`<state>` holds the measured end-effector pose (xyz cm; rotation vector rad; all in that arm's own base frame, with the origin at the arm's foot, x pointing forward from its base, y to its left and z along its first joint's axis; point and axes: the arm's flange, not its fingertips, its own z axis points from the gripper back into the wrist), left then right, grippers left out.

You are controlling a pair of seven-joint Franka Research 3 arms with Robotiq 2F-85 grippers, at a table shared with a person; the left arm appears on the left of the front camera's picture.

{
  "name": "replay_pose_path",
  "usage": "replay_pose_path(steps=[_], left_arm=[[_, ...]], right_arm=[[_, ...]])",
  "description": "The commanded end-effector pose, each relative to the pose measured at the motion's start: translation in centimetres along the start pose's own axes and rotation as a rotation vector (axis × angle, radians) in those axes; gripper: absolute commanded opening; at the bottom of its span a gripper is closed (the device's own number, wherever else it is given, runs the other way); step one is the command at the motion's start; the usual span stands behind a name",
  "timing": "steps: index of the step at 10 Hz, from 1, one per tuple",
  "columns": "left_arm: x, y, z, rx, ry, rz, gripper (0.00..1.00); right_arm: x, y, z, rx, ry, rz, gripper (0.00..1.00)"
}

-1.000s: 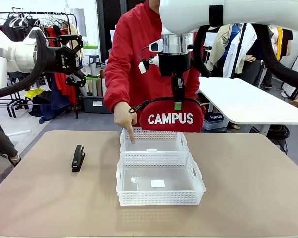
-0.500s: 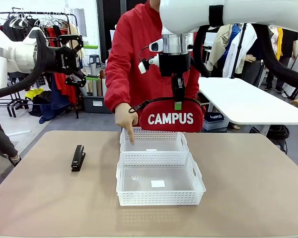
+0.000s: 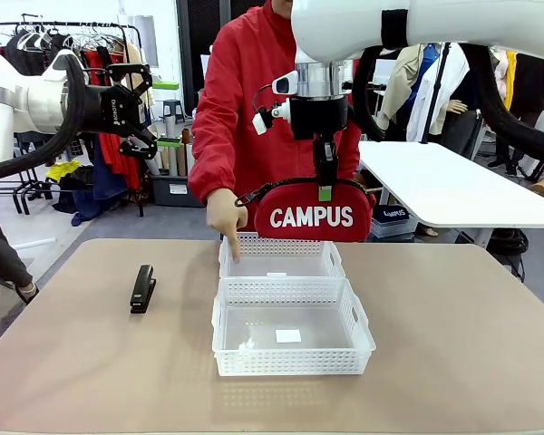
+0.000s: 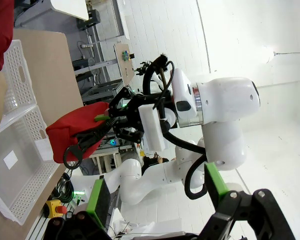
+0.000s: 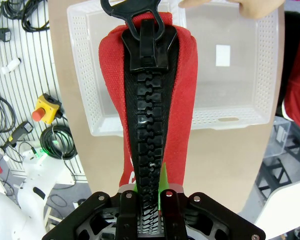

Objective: Distribute items into two baskets.
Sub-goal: Place the picked Pencil pouch into the Organizing basket as instructed by the person.

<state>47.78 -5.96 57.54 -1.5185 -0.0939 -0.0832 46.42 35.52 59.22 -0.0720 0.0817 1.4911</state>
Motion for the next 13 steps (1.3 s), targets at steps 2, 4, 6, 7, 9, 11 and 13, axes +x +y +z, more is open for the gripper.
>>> replay_pose_path(steps=[2,4,6,7,9,11,13], left_arm=[[0.0,-0.2,0.1,-0.002,-0.002,-0.003,1.00],[0.0,-0.2,0.1,-0.002,-0.002,-0.003,1.00],[0.0,-0.2,0.1,-0.002,-0.002,-0.003,1.00],[0.0,-0.2,0.1,-0.002,-0.002,-0.003,1.00],[0.0,-0.2,0.1,-0.002,-0.002,-0.003,1.00],[0.0,-0.2,0.1,-0.002,-0.002,-0.003,1.00],[0.0,-0.2,0.1,-0.002,-0.002,-0.003,1.00]], right_arm=[[0.0,0.0,0.0,0.000,0.000,0.000,0.00],[0.1,1.0,-1.3,0.034,-0.050,0.056,0.00],[0.3,1.4,-2.7,0.022,-0.070,0.118,0.00],[0.7,1.8,-3.9,0.010,-0.075,0.146,0.00],[1.3,2.9,-5.9,0.024,-0.127,0.175,0.00],[1.6,4.1,-8.5,0.007,-0.098,0.186,0.00],[1.5,5.0,-10.7,0.003,-0.050,0.189,0.00]])
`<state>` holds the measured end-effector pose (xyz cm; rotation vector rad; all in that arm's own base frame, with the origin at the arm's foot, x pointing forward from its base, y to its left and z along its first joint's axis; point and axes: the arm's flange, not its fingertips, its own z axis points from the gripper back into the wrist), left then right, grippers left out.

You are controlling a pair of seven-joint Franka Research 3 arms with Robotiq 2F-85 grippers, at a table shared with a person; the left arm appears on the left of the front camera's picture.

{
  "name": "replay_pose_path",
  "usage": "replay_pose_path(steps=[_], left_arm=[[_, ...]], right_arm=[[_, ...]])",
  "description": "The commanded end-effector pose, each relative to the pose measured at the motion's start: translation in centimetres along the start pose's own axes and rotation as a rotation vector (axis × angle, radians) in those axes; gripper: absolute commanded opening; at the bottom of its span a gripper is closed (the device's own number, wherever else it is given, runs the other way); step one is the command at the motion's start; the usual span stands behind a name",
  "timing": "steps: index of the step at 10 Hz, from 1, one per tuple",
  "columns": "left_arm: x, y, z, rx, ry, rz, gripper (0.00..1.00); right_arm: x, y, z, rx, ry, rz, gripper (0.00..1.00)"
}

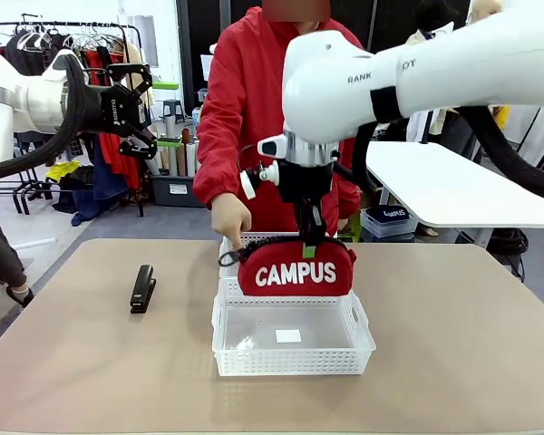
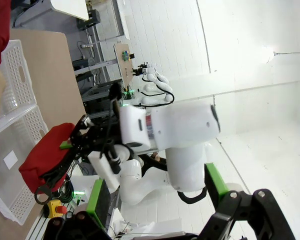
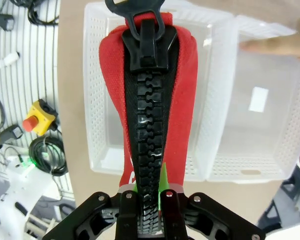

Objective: Distribute items into two baskets.
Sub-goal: Place the picked Pencil pouch into the Organizing basket as instructed by the person.

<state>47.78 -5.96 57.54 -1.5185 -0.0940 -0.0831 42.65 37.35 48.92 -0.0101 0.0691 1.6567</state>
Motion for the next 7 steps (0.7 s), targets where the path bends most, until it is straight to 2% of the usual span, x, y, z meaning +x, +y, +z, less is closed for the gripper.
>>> replay_pose_path(steps=[1,4,7], left_arm=[[0.0,-0.2,0.1,-0.002,-0.001,-0.003,1.00],[0.0,-0.2,0.1,-0.002,-0.001,-0.003,1.00],[0.0,-0.2,0.1,-0.002,-0.001,-0.003,1.00]], right_arm=[[-1.2,1.6,-1.4,-0.054,0.011,0.039,0.00],[-1.5,2.2,-3.6,-0.037,0.024,0.022,0.00],[-0.8,1.7,-3.4,-0.005,0.027,0.008,0.00]])
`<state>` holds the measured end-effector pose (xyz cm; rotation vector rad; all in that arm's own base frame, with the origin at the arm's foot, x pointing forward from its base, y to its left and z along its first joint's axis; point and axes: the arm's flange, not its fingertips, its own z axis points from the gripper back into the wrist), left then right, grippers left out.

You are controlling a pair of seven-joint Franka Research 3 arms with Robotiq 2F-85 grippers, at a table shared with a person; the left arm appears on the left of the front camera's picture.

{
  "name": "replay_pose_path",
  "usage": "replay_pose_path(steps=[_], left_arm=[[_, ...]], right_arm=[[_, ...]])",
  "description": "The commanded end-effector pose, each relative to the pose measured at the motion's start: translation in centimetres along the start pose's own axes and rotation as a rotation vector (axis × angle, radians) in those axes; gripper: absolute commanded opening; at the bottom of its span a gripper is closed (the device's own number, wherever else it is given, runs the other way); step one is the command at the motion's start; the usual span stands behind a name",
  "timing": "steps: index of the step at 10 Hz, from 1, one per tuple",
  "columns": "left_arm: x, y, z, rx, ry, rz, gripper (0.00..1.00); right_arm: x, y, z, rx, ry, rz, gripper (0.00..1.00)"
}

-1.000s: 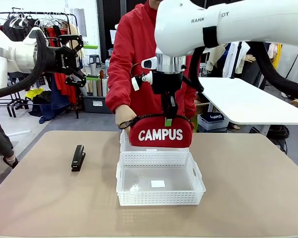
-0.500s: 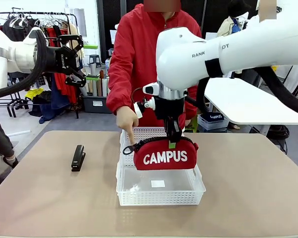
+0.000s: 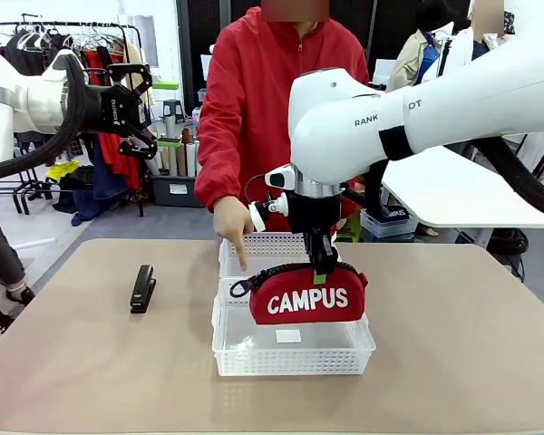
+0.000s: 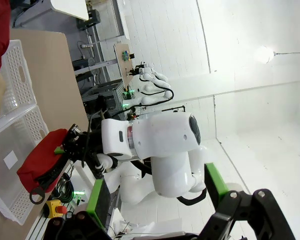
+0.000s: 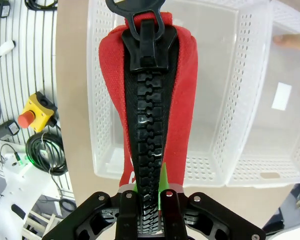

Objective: Distribute items into two baskets.
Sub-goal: Place the picked Pencil pouch into the Organizing basket as instructed by the person.

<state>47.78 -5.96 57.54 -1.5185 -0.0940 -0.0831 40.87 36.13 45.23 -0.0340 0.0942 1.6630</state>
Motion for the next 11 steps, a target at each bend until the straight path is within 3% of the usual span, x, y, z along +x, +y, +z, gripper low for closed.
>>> replay_pose_path(steps=[1,3,5,11], left_arm=[[0.0,-0.2,0.1,-0.002,-0.001,-0.003,1.00],[0.0,-0.2,0.1,-0.002,-0.001,-0.003,1.00],[0.0,-0.2,0.1,-0.002,-0.001,-0.003,1.00],[0.0,-0.2,0.1,-0.002,-0.001,-0.003,1.00]], right_arm=[[0.1,0.0,0.5,-0.007,-0.004,0.002,0.00],[0.0,0.0,0.0,0.000,0.000,0.000,0.00],[-0.8,-1.8,-2.1,-0.077,-0.063,0.028,0.00],[0.8,-2.0,-5.6,-0.115,0.029,0.049,0.00]])
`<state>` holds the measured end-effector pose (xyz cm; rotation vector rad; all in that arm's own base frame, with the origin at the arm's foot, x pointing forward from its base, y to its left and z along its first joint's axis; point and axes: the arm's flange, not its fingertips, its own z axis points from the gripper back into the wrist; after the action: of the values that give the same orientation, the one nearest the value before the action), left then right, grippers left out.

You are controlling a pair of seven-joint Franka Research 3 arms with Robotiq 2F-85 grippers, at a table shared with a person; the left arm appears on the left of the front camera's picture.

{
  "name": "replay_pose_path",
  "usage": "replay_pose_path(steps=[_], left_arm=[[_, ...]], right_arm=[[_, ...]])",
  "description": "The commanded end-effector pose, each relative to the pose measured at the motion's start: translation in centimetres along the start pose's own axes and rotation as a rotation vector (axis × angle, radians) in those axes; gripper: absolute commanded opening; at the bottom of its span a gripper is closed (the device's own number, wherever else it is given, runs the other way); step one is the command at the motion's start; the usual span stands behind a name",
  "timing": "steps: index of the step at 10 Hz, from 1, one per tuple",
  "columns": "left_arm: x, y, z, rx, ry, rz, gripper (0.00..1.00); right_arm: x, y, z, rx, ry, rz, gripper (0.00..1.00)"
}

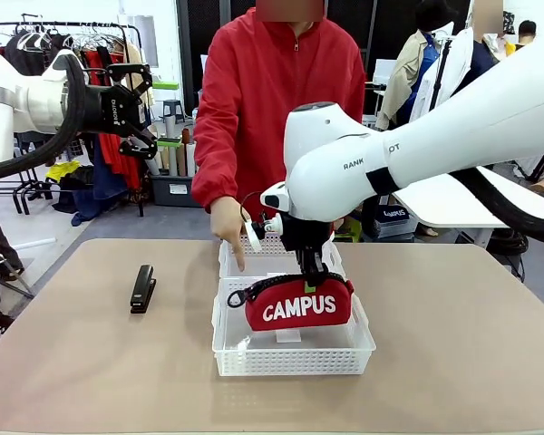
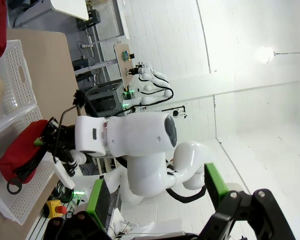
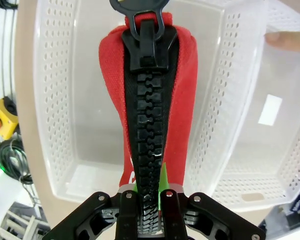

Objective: Distribute items into two baskets.
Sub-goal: Place the picked Pencil pouch into the Organizing basket as instructed by the person.

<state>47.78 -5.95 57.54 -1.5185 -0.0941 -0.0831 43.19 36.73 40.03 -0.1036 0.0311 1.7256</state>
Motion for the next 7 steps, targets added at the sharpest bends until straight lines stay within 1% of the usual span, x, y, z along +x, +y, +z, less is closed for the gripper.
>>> replay_pose_path(steps=[1,3,5,7], left_arm=[[0.0,-0.2,0.1,-0.002,-0.001,-0.003,1.00],[0.0,-0.2,0.1,-0.002,-0.001,-0.003,1.00],[0.0,-0.2,0.1,-0.002,-0.001,-0.003,1.00],[0.0,-0.2,0.1,-0.002,-0.001,-0.003,1.00]], right_arm=[[0.2,0.9,-1.1,-0.022,0.019,-0.009,0.00],[1.0,1.5,-2.3,-0.004,0.000,-0.041,0.00],[1.3,1.5,-2.6,-0.002,-0.019,-0.063,0.00],[1.6,1.7,-3.0,-0.002,-0.013,-0.070,0.00]])
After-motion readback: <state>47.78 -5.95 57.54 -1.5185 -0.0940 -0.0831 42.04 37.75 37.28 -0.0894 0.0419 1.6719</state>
